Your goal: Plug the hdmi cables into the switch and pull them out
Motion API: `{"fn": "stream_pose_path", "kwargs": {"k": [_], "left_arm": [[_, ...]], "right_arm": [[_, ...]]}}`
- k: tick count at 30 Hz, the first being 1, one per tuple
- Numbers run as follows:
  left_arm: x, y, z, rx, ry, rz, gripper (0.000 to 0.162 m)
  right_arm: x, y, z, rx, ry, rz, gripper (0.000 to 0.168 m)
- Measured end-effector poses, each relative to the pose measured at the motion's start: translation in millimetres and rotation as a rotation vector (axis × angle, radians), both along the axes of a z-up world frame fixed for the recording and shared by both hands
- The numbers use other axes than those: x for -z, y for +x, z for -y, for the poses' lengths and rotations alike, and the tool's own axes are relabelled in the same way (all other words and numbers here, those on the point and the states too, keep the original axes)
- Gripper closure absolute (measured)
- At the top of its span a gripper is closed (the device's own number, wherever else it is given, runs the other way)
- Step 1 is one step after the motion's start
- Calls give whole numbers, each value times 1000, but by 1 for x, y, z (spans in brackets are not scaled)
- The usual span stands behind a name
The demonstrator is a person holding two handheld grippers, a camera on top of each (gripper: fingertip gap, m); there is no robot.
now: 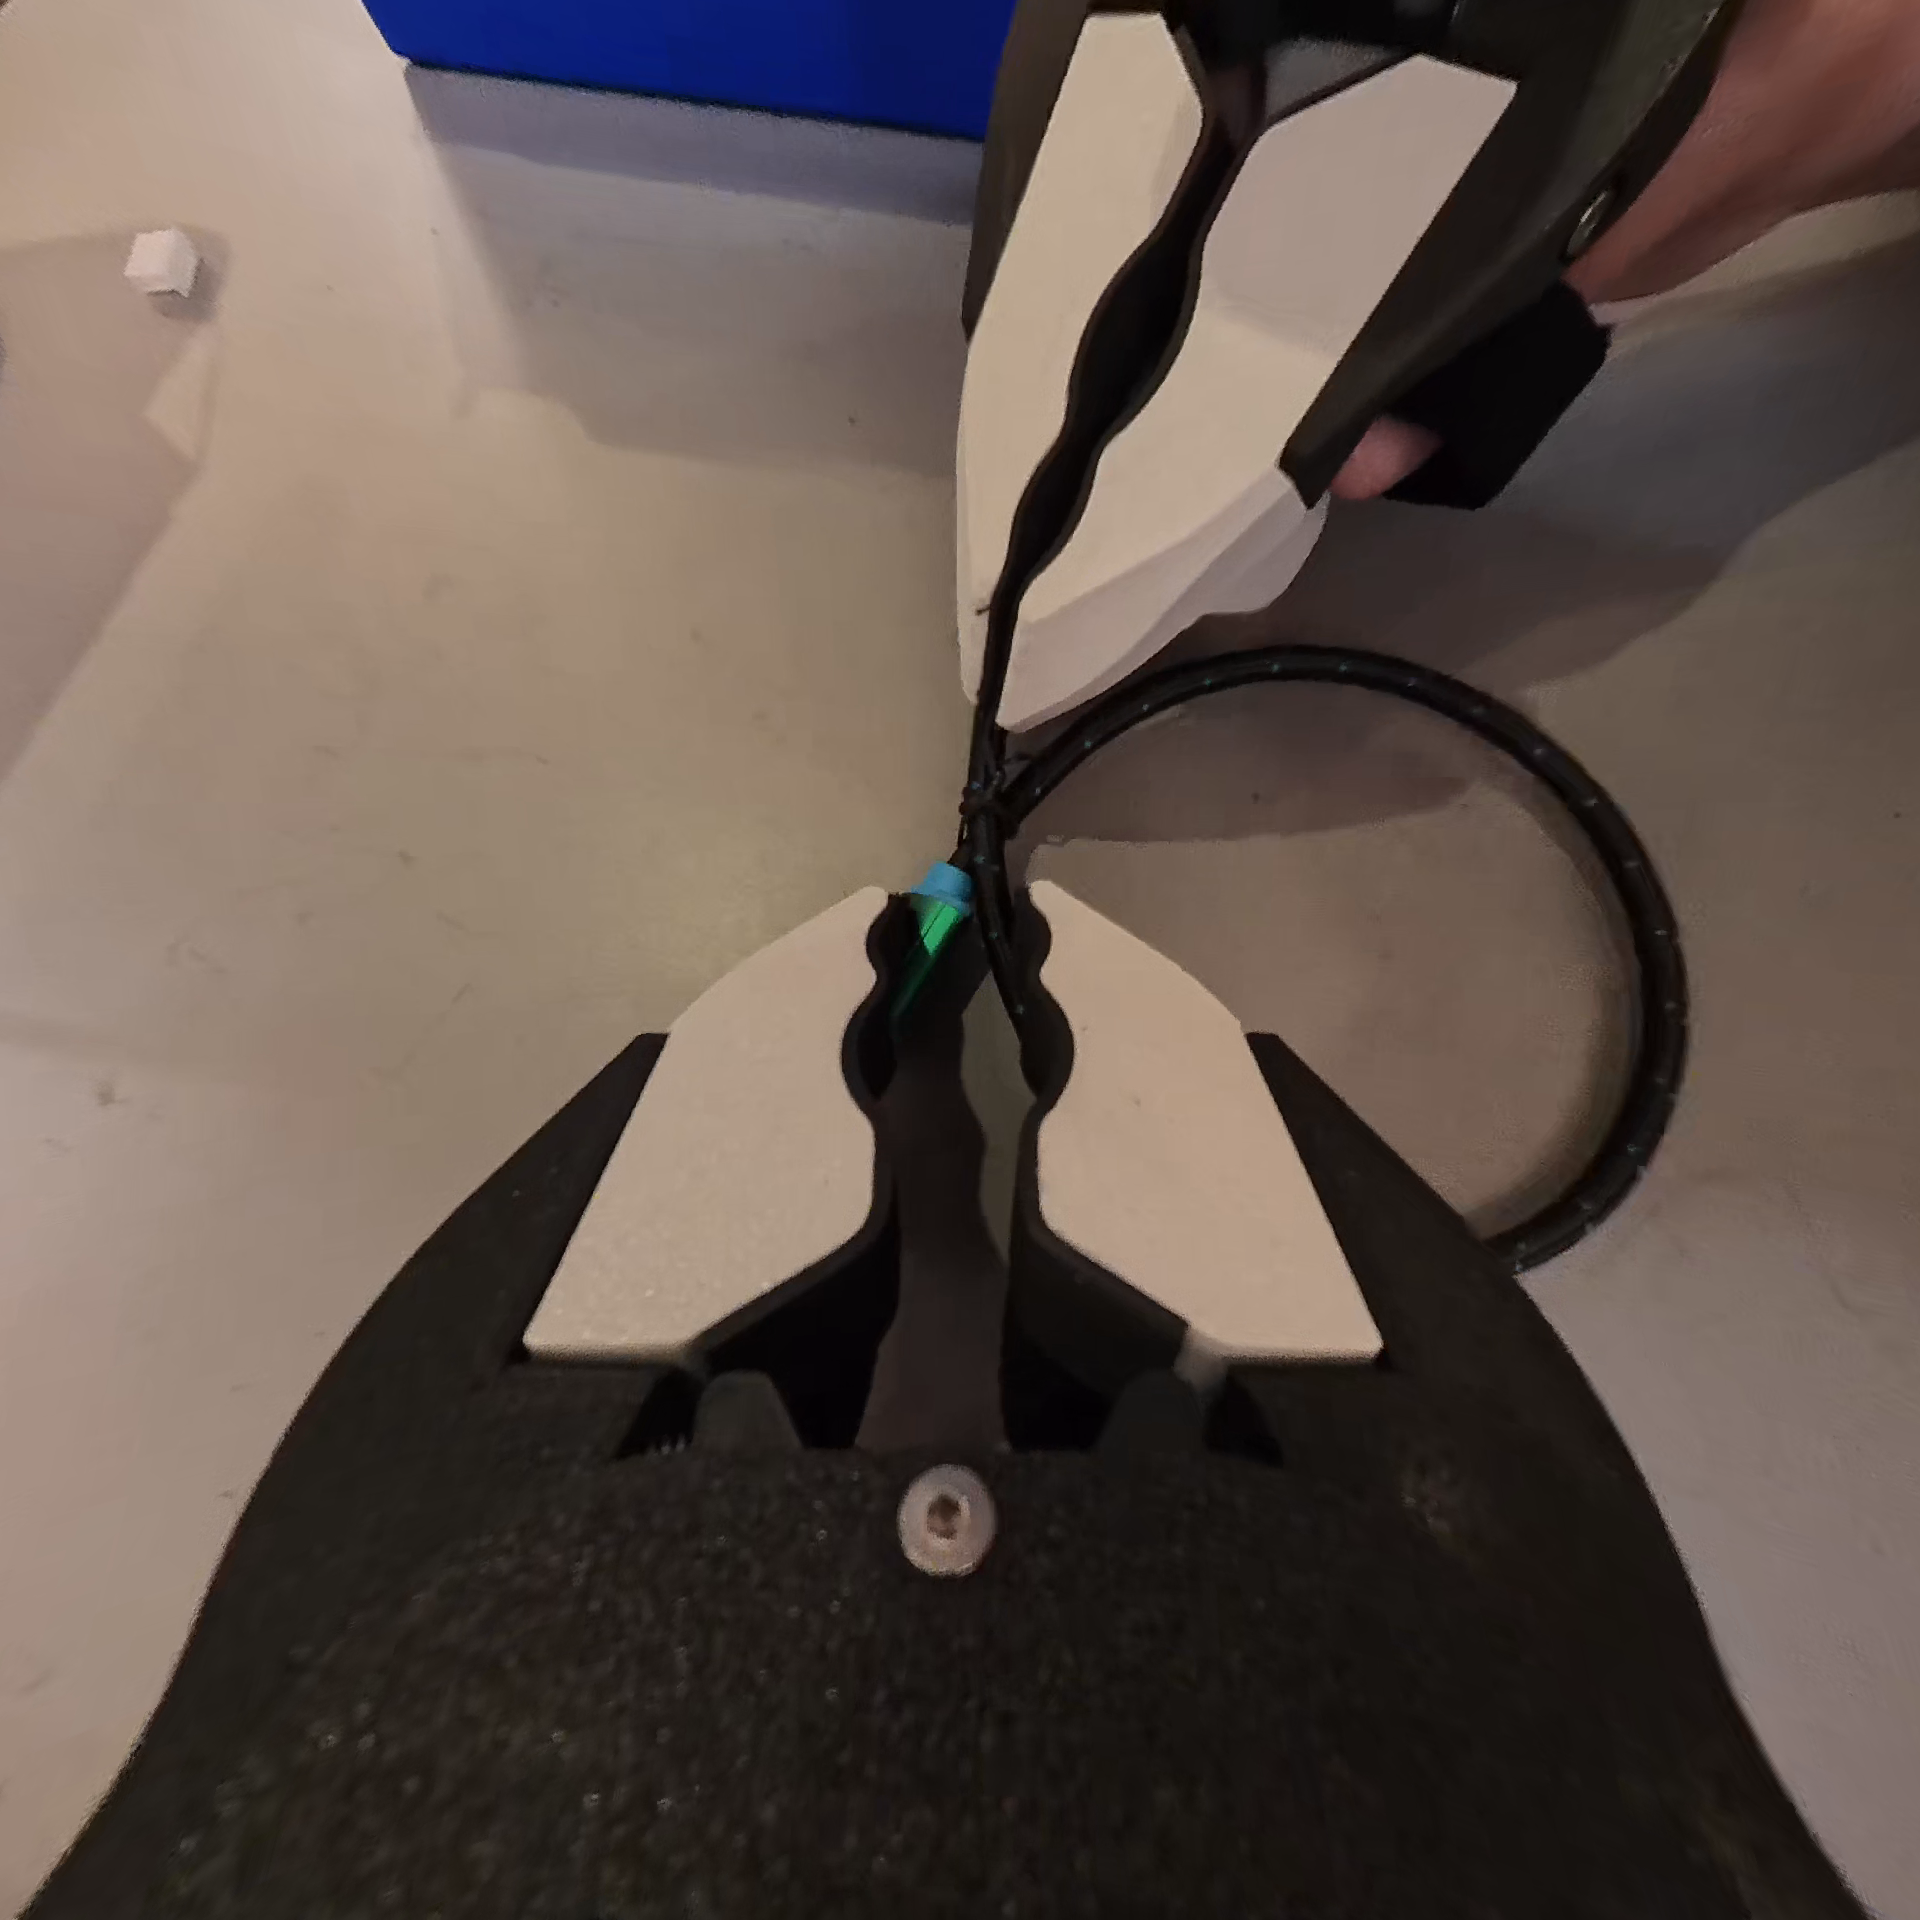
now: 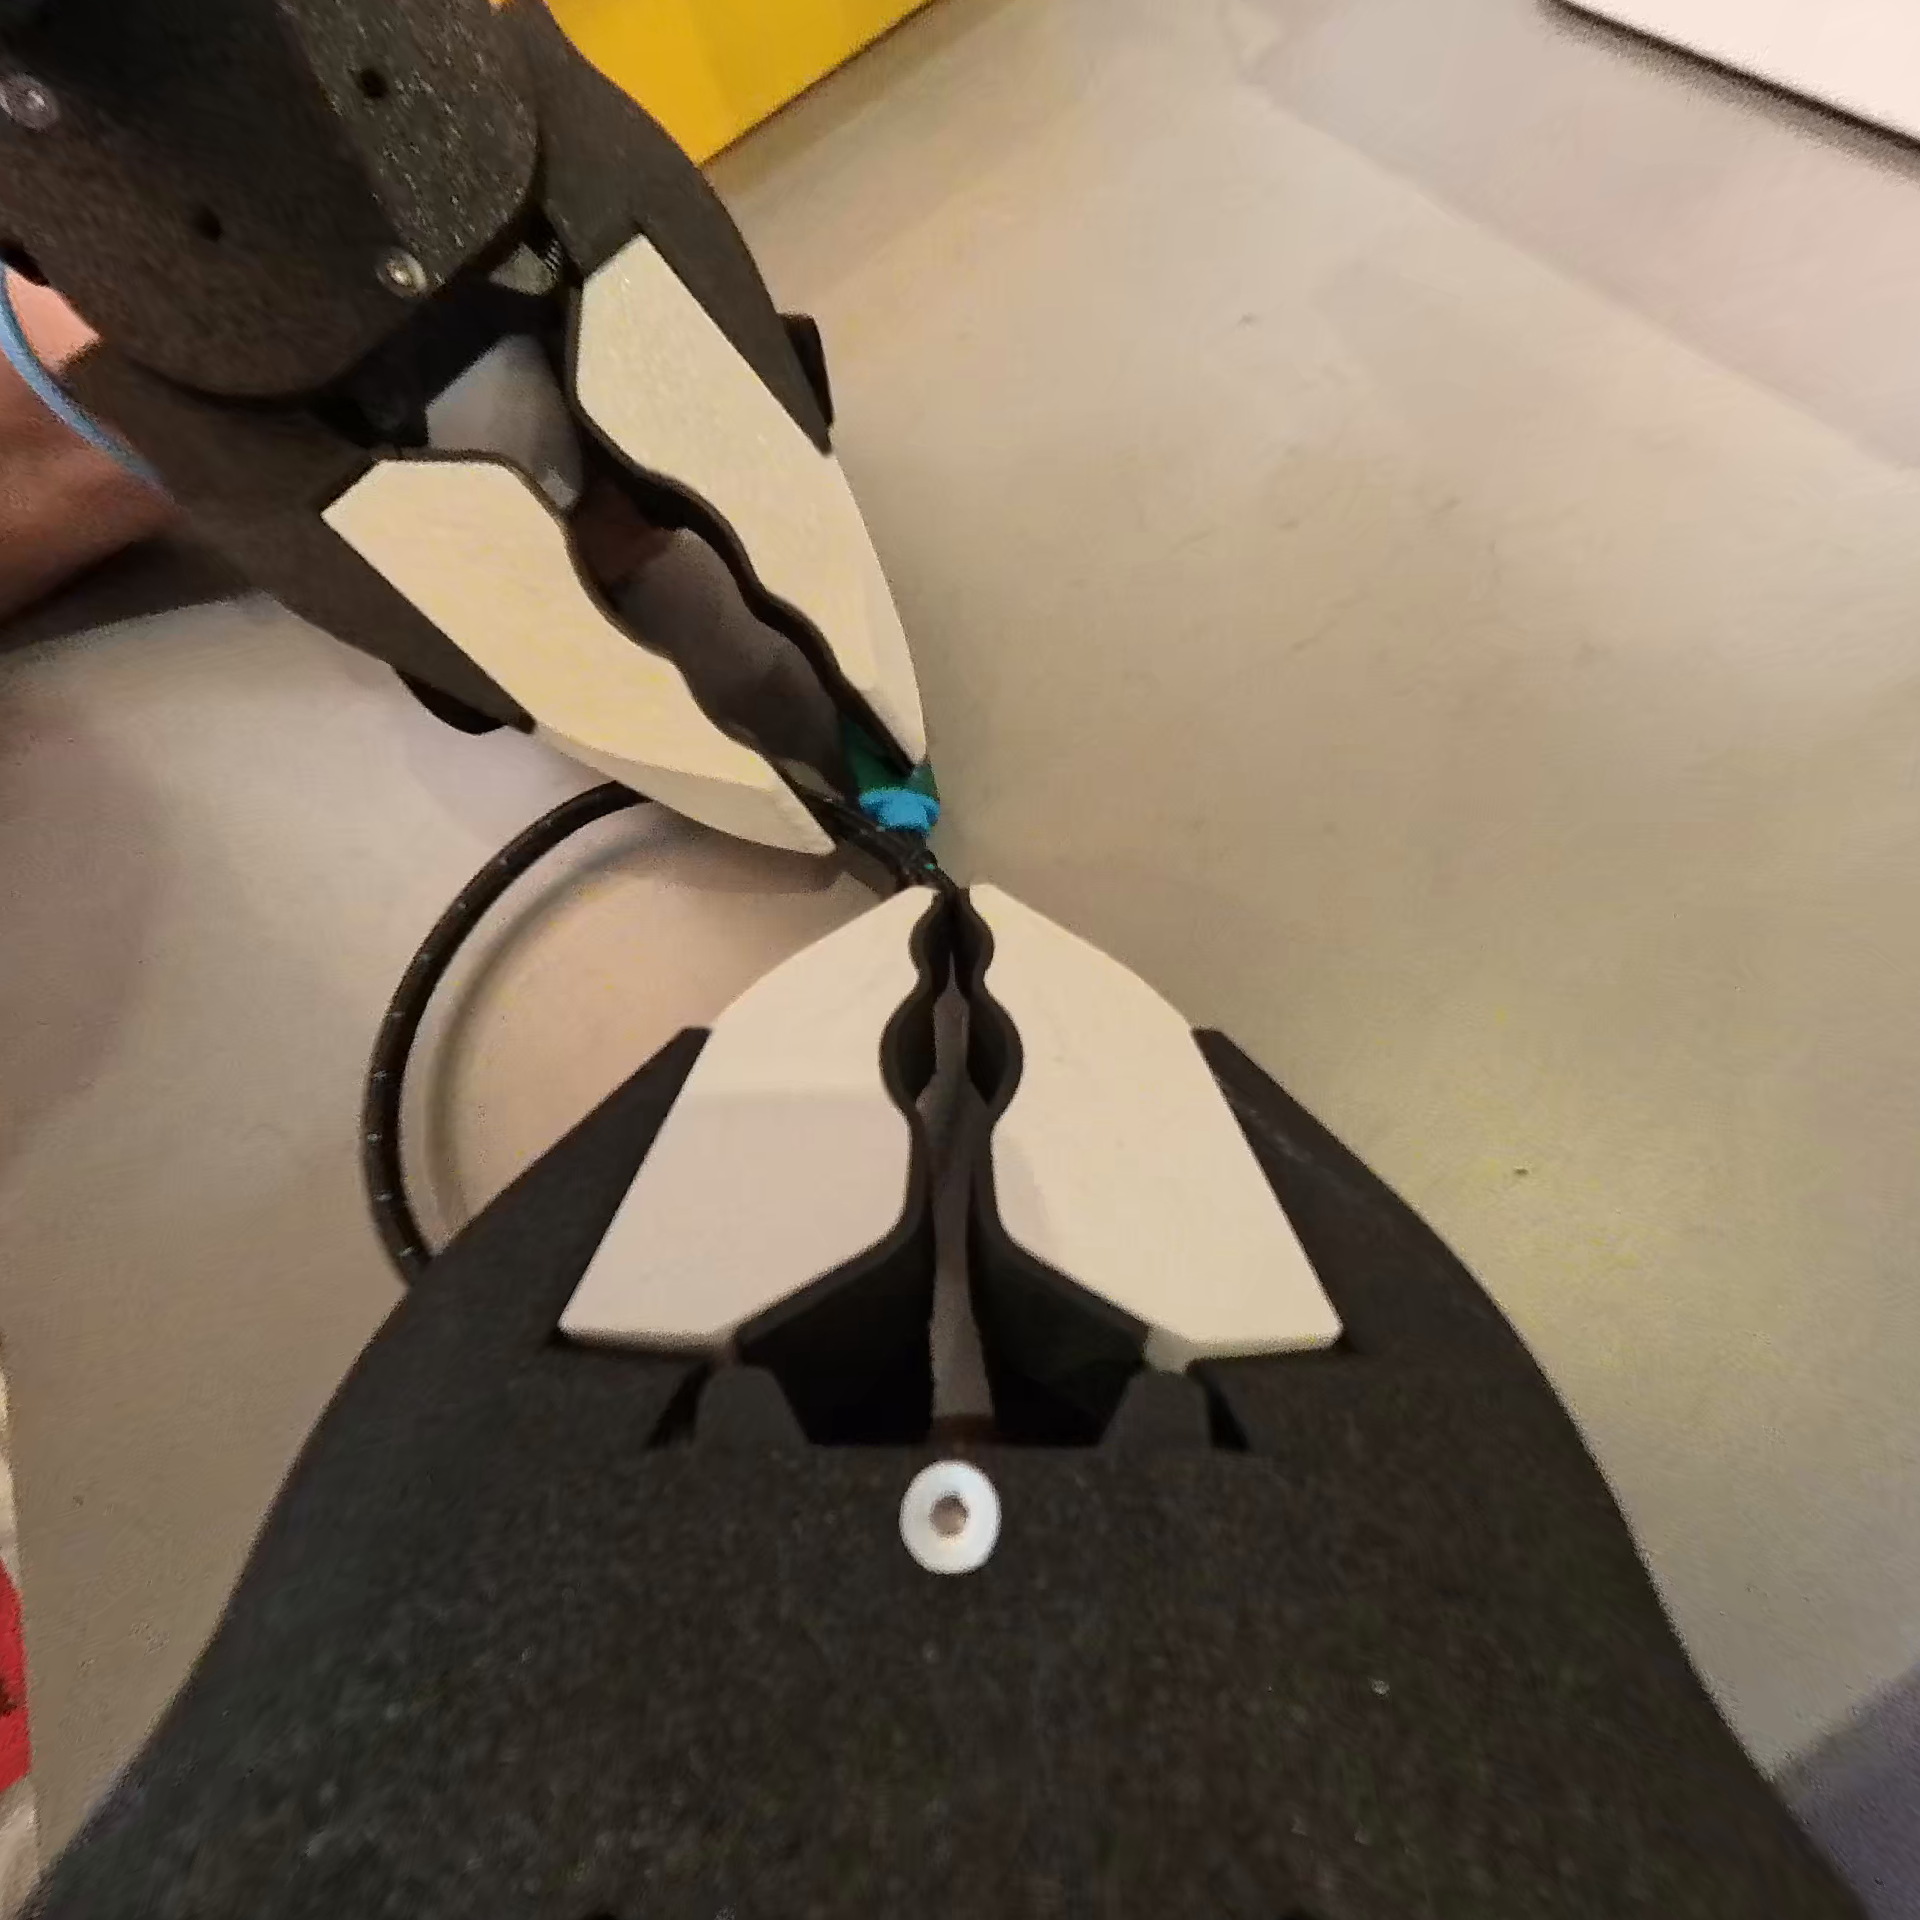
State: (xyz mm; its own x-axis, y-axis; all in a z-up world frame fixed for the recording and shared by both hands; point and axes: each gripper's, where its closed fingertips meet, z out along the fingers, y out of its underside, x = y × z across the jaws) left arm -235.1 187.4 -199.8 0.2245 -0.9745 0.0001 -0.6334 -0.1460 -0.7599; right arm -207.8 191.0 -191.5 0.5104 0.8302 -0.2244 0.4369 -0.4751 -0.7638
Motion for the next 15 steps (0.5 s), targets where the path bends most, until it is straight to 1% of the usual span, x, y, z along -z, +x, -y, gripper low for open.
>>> {"fn": "stream_pose_path", "kwargs": {"k": [2,5,7,11,15], "left_arm": [[1,0,0,-2,21,-8,143],[0,2,0,-22,0,-4,143],[0,3,0,-18,15,-7,143],[1,4,1,-10,39,-12,144],[0,5,2,-9,54,-12,146]], "right_arm": [[2,1,1,0,-7,8,168],[4,3,2,-4,-15,11,168],[6,3,8,-51,-30,24,168],[9,3,10,-81,37,98,168],[11,2,7,-68,101,158,168]]}}
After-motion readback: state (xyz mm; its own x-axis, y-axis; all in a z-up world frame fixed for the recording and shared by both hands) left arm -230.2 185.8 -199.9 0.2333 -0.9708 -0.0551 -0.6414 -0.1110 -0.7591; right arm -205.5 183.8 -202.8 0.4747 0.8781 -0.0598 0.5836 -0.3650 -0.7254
